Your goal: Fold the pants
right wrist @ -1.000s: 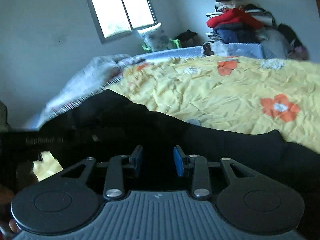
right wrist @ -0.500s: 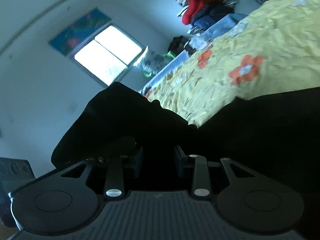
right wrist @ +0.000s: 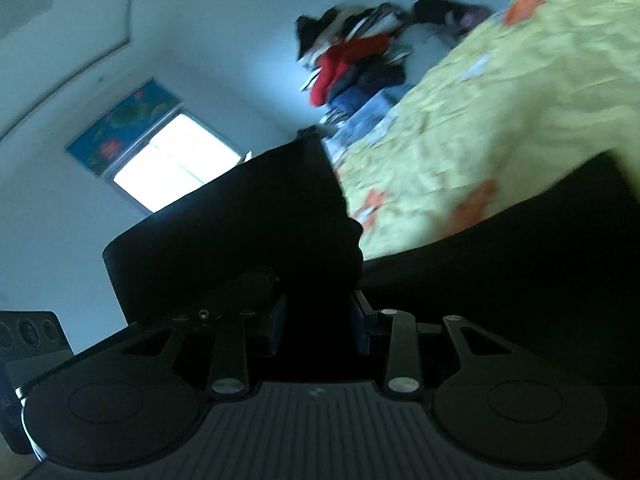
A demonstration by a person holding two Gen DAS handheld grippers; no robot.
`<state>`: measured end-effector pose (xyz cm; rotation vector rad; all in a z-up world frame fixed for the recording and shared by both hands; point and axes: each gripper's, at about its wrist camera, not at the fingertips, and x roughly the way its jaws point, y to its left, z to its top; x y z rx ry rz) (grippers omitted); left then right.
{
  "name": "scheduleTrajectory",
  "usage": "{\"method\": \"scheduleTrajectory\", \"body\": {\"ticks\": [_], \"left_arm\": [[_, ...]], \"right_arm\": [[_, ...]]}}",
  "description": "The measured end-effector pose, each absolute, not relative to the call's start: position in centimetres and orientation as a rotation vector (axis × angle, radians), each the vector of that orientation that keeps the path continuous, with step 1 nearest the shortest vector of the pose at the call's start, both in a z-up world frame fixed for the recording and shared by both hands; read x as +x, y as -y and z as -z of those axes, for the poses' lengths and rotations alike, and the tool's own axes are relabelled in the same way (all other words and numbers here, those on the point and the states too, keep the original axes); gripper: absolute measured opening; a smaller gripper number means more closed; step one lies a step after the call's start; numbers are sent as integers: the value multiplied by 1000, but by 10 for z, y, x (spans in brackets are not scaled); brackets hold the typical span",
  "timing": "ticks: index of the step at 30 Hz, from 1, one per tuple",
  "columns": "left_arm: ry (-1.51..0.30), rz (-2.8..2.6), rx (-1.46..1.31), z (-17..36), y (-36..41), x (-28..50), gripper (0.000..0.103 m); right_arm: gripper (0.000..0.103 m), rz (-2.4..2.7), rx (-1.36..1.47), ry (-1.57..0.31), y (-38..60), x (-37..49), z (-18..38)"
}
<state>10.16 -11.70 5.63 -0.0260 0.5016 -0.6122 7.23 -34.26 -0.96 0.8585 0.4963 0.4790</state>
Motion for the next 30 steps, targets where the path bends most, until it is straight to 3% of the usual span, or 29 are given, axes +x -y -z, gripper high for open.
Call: {"method": "scheduleTrajectory", "body": {"ticks": [9,13,16,17,20,25,30], "left_arm": [[-567,709,-12,-34,180,113,25],[-628,730,20,-17,199,116,36],[-676,761,19,-12,202,113,47],[-680,775,17,-13,202,111,57],[-677,897,-58,-21,190,102,78],[-606,920,-36,-42,162,94,88],[-523,592,134,-44,129,123,89]], "right_arm": [[35,-319,895,-505,395,61,24],[36,-223,865,-519,420,49,25],[64,-124,799,-478,442,30,19],[67,-75,758,-463,447,24,15],[67,34,642,-451,453,15,6],[67,22,549,-420,438,23,-7],[67,-110,449,-475,408,57,-15]]}}
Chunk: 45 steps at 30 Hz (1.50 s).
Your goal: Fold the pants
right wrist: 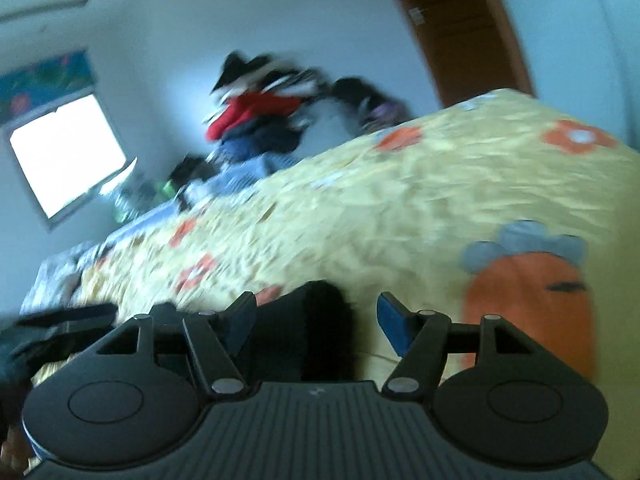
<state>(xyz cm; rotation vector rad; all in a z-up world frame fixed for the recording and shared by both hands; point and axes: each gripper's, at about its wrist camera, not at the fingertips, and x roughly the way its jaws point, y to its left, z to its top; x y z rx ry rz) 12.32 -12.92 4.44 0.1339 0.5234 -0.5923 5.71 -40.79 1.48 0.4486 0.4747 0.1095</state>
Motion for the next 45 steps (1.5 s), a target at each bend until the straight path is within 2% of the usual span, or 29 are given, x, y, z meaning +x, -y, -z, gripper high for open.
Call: {"method": "scheduleTrajectory", "body": {"ticks": [4,5,6,8,10,13,15,16,17,22,28,30,32,38,43,45], "left_arm": [[-586,463,124,-34,104,166,89],[-605,438,114,-29,100,176,88],[-619,420,104,-25,98,184,88],[-663,375,97,-15,94,200,87],[-700,333,109,-7,90,206,87],[-744,300,113,7,82,211,89],[-737,301,99,6,76,199,87],[-722,298,95,3,72,194,85],[-705,295,98,1,71,187,86],[-611,379,130,-14,72,143,90],[-631,459,310,9,84,105,92],[-607,468,323,15,78,94,93],[-599,462,313,14,70,89,94],[-616,462,159,3,59,91,93],[-620,486,237,16,73,83,95],[-606,490,230,18,68,80,95]], "right_arm": [[63,-165,400,-527,390,83,-12],[46,-175,390,-539,387,88,-11],[36,-181,373,-557,384,94,-9],[22,-159,337,-581,381,100,-4],[17,-120,288,-585,380,97,-3],[17,-84,273,-598,385,96,2],[22,-88,305,-589,389,92,1],[28,-63,307,-579,390,87,-2],[29,-21,292,-560,390,81,-6],[29,-106,171,-482,364,43,-27],[30,-155,-152,-618,320,28,-4],[31,-162,-118,-624,327,22,-2],[38,-131,-96,-638,333,18,-7],[39,-167,-135,-565,308,12,-27],[41,-238,-259,-652,278,23,-8],[41,-251,-208,-663,287,20,-11]]}}
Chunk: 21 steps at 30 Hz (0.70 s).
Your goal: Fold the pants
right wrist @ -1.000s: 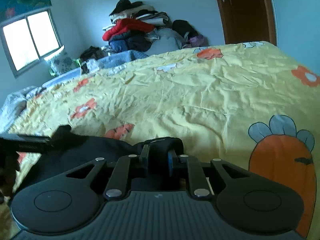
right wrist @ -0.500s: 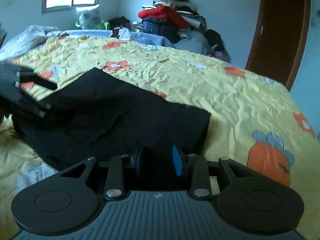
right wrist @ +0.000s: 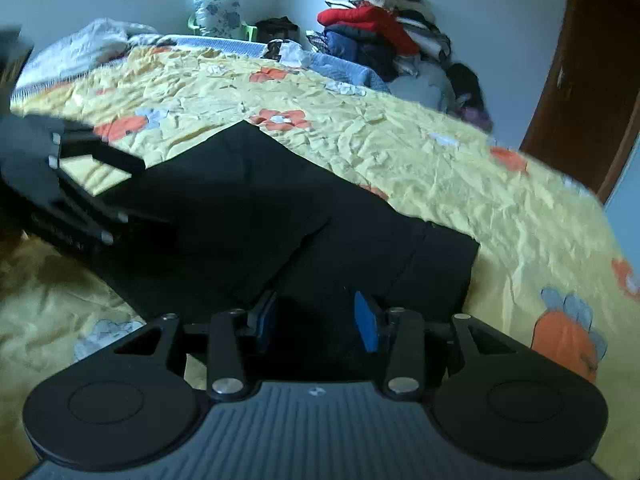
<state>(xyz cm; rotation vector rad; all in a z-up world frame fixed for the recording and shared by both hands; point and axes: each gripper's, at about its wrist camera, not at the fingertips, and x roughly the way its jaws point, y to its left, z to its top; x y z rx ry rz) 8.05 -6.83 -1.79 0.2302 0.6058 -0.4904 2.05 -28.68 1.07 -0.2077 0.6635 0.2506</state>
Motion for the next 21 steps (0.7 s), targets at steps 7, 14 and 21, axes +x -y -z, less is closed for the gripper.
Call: {"method": "scheduleTrajectory", "body": {"ticks": [7,14,21], "left_arm": [[-733,556,-65,22,25,113,95],[-808,659,-275,26,1,141,99],[-766,711,-239,29,15,148,102]], "right_arm": [[77,-166,106,-639,366,18,-15],[79,-359,413,-700,408,48,14],[79,-497,580,-692,421,72,26]]}}
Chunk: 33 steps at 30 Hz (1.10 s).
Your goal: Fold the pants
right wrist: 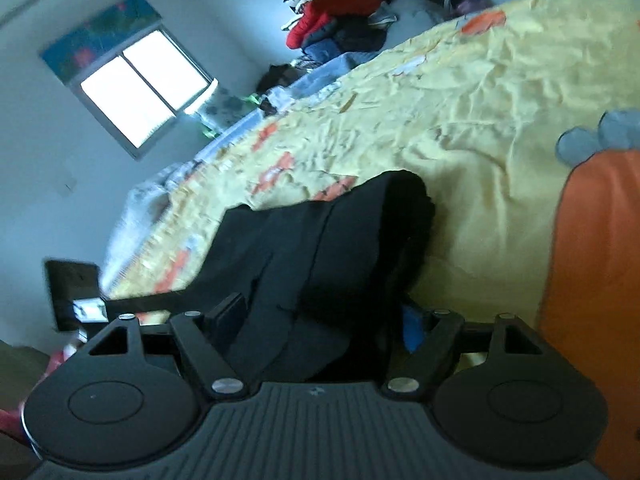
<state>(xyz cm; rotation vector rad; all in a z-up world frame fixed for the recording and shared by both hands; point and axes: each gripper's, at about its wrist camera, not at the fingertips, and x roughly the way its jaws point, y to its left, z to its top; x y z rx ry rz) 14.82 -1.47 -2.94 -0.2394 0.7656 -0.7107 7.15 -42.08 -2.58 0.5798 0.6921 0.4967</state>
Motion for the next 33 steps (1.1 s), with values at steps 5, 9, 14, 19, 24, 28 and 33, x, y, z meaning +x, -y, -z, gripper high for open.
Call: {"method": "scheduleTrajectory", "body": {"ticks": [5,9,14,19,24,28,33], "left_arm": [[-738,720,-209,31,27,153,100],[-715,681,-191,31,30,149,74],[-688,625,-197,32,17,147,22],[-655,615,-277,23,-5,147,18],[-563,588,-210,2,-9,143,18],[-517,536,-180,-15,-21,154,18],[-555,465,-149,-14,-37,184,18]], "right_arm": [[77,-479,587,-662,416,82,27],[41,-396,468,-680,398,81,24],[31,-362,427,-671,385,73,15],[29,-375,403,-628,371,71,-9],[29,-422,365,-586,350,84,-31],[29,-434,356,-577,335,105,-34],[29,-427,345,-607,319,138,-21]]}}
